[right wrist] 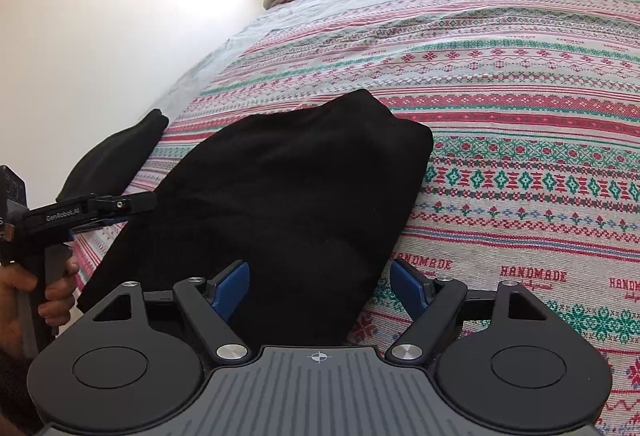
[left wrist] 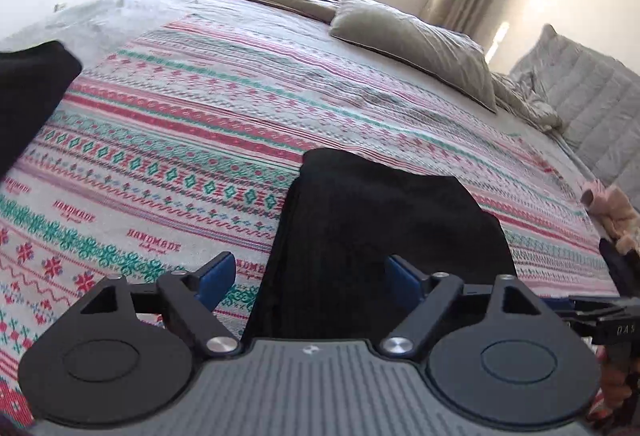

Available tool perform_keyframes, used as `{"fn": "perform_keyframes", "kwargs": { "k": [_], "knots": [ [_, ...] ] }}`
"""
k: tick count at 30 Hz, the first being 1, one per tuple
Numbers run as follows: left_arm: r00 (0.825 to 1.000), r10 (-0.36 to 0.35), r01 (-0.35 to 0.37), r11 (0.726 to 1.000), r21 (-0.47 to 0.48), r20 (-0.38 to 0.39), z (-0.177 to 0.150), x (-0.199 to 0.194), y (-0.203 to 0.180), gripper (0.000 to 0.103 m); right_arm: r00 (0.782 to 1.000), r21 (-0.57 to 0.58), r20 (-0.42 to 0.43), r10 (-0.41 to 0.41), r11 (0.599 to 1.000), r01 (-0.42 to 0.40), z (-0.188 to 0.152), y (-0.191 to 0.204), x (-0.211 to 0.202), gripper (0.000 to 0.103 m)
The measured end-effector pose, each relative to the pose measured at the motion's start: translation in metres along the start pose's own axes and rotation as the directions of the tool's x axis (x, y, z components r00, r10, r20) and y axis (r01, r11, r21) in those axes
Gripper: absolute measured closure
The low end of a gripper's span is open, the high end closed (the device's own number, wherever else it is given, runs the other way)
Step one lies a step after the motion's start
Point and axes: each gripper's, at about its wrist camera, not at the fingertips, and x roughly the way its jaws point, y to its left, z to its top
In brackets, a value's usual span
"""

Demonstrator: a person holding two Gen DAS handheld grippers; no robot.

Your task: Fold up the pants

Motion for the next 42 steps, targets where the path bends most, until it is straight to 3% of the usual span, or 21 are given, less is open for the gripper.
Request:
{"fn": "perform_keyframes", "kwargs": {
  "k": [4, 7, 10, 12, 14, 18, 19, 20, 24, 31, 37, 42],
  "knots": [
    [0.991, -0.043, 0.047, 0.998, 0.028, -0.123, 0.007, 0.021, 0.004, 0.003, 1.0, 0.018, -0.011, -0.008, 1.0, 0.008, -0.001, -0.004, -0.001, 0.023],
    [0.972, -0.129, 0.121, 0.991, -0.054, -0.195, 0.01, 0.04, 0.024, 0.004, 0.999, 0.067, -0.035, 0.01, 0.998, -0.008, -0.003, -0.011, 0.0, 0.02],
    [0.949, -0.263, 0.236, 0.958, -0.164, -0.174, 0.009, 0.051, 0.047, 0.006, 0.993, 0.189, -0.055, 0.107, 0.977, -0.094, -0.006, -0.027, 0.006, 0.018],
    [0.93, -0.33, 0.29, 0.929, -0.228, -0.162, 0.009, 0.056, 0.061, 0.016, 0.986, 0.27, -0.03, 0.163, 0.951, -0.149, -0.008, -0.037, 0.01, 0.019],
    [0.907, -0.395, 0.339, 0.889, -0.306, -0.144, 0.009, 0.064, 0.078, 0.025, 0.978, 0.322, 0.0, 0.21, 0.926, -0.198, -0.008, -0.045, 0.017, 0.025],
    [0.861, -0.502, 0.415, 0.792, -0.448, -0.088, 0.002, 0.082, 0.099, 0.044, 0.969, 0.379, 0.058, 0.238, 0.893, -0.242, -0.003, -0.056, 0.034, 0.055],
    [0.853, -0.517, 0.429, 0.775, -0.464, -0.076, -0.001, 0.085, 0.098, 0.05, 0.969, 0.393, 0.07, 0.235, 0.886, -0.244, -0.003, -0.058, 0.039, 0.067],
    [0.848, -0.526, 0.438, 0.766, -0.471, -0.068, -0.003, 0.087, 0.096, 0.052, 0.971, 0.403, 0.075, 0.229, 0.883, -0.24, -0.003, -0.059, 0.043, 0.072],
    [0.855, -0.516, 0.445, 0.774, -0.451, -0.041, -0.001, 0.078, 0.082, 0.059, 0.975, 0.448, 0.073, 0.21, 0.867, -0.22, 0.001, -0.058, 0.047, 0.091],
    [0.843, -0.538, 0.476, 0.765, -0.434, -0.023, 0.01, 0.08, 0.041, 0.06, 0.966, 0.46, 0.144, 0.213, 0.85, -0.256, 0.018, -0.068, 0.013, 0.092],
    [0.831, -0.553, 0.49, 0.776, -0.398, -0.054, 0.027, 0.125, -0.03, 0.061, 0.959, 0.549, 0.237, 0.155, 0.793, -0.264, 0.026, -0.131, -0.024, 0.092],
    [0.81, -0.585, 0.527, 0.759, -0.383, -0.043, 0.045, 0.161, -0.083, 0.061, 0.948, 0.541, 0.31, 0.072, 0.806, -0.239, 0.035, -0.174, -0.051, 0.092]
  ]
}}
